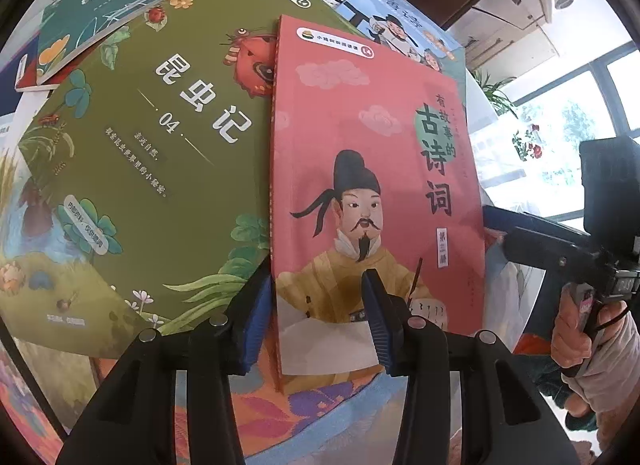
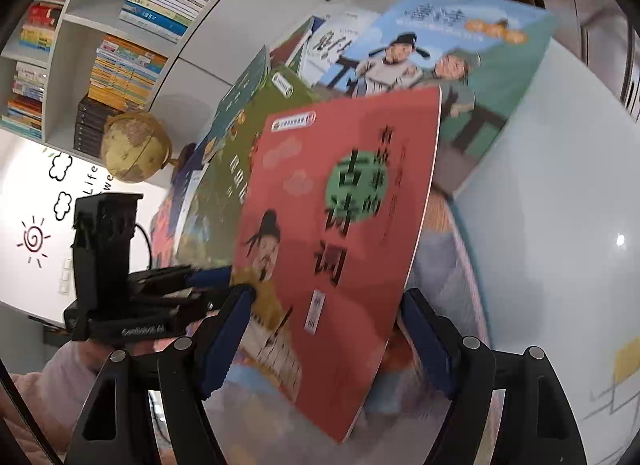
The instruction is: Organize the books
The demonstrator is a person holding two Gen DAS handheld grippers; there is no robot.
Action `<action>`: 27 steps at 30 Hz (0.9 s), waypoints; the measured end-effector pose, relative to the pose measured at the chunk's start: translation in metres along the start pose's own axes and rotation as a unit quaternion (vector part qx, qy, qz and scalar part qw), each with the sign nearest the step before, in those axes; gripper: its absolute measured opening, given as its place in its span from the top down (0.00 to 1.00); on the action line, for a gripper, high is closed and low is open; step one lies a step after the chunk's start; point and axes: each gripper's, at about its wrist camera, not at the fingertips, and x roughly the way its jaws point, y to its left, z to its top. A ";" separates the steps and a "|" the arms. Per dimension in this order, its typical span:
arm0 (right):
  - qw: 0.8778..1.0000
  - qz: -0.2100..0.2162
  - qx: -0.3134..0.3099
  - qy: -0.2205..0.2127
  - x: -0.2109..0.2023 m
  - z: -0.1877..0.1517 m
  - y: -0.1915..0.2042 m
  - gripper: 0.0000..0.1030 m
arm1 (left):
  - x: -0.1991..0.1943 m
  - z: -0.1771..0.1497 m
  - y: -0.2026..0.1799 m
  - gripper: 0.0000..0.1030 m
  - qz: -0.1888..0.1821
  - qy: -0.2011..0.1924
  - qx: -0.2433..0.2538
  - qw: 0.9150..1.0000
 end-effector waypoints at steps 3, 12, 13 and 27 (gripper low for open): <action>1.000 0.015 0.017 -0.012 -0.012 -0.013 0.002 0.28 | 0.000 0.000 -0.002 0.60 0.006 0.003 0.006 1.000; 0.999 0.015 0.039 0.007 -0.006 -0.023 0.013 0.32 | 0.004 0.001 -0.011 0.59 0.027 0.005 0.021 0.999; 0.999 0.034 0.030 -0.001 -0.011 -0.022 0.021 0.32 | 0.005 0.002 -0.012 0.59 0.028 0.005 0.023 0.999; 0.998 0.045 0.047 0.005 0.013 -0.020 -0.012 0.30 | 0.006 0.002 -0.012 0.59 0.019 0.009 0.054 0.998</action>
